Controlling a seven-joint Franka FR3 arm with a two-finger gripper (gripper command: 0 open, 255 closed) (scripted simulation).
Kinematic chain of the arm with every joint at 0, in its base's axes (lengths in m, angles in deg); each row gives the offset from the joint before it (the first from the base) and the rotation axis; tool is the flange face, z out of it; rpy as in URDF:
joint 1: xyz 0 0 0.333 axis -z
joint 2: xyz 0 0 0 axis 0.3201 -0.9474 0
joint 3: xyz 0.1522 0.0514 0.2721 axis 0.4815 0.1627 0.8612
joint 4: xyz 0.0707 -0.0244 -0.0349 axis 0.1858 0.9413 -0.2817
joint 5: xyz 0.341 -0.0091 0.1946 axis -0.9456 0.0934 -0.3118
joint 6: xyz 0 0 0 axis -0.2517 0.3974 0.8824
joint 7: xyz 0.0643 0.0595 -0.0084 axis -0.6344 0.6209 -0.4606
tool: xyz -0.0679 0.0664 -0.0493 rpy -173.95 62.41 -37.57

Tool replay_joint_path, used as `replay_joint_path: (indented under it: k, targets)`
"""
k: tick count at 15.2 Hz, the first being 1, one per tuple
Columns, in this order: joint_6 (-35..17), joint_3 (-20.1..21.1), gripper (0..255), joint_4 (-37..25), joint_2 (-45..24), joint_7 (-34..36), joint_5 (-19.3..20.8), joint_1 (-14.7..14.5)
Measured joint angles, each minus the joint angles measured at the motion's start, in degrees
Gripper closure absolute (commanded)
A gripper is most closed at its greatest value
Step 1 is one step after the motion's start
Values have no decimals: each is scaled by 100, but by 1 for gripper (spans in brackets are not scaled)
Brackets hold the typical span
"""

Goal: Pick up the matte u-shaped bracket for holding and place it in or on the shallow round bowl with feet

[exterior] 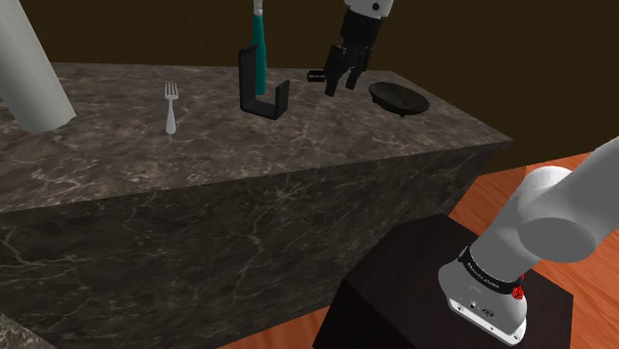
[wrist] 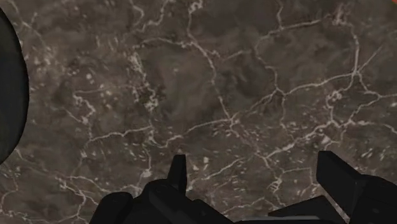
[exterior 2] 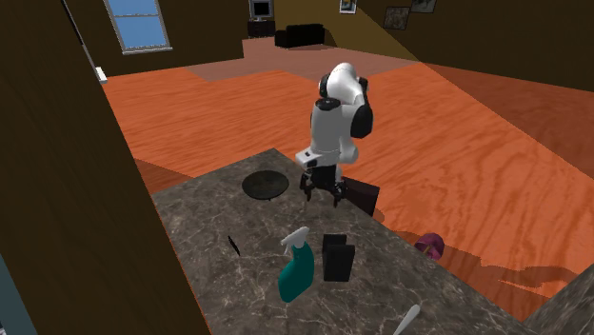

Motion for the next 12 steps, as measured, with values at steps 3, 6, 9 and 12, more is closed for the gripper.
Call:
replay_joint_path:
  k: [3, 6, 9, 12]
  targets:
    - [-131, 126, 0, -550, -497, 58, 64, -67]
    - [-214, 276, 0, -1119, -972, 171, 160, -161]
    - [-244, 379, 0, -1797, -1510, 221, 294, -239]
    - [-409, 417, 0, -1847, -1677, 259, 342, -276]
